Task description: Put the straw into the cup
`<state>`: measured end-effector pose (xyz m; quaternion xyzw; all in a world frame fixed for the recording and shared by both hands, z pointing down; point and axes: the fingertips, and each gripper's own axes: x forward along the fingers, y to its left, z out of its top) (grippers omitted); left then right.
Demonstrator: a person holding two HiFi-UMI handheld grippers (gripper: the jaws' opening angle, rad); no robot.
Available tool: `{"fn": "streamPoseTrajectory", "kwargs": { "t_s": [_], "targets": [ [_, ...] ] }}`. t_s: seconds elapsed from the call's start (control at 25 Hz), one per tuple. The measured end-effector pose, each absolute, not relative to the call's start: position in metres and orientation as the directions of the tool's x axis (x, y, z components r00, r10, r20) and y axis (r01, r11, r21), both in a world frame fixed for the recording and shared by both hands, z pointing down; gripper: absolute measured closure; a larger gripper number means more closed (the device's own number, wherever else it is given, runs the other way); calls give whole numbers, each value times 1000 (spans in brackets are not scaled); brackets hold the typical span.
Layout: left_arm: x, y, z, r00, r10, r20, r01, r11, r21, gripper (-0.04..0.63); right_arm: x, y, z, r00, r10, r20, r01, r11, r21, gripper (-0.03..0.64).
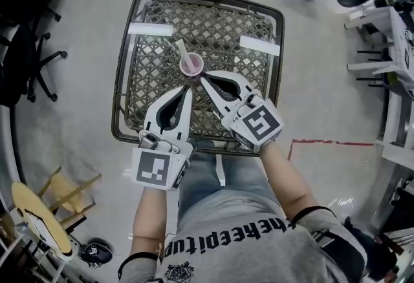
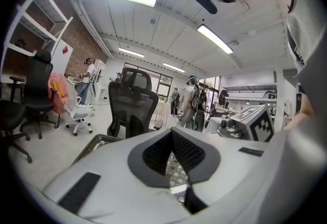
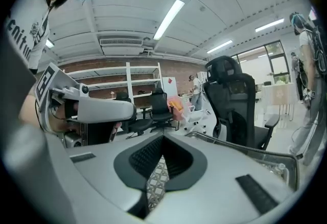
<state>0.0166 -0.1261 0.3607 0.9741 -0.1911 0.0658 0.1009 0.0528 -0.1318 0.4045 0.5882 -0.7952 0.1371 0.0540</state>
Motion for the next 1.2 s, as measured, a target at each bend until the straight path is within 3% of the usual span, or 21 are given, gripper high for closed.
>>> {"fn": "streamPoseTrajectory", "kwargs": {
  "t_s": [1.2],
  "targets": [
    [49, -66, 290, 900, -433, 42, -435, -898, 68, 568, 62, -49, 287, -419, -904, 87, -907, 414, -76, 620]
  ]
}}
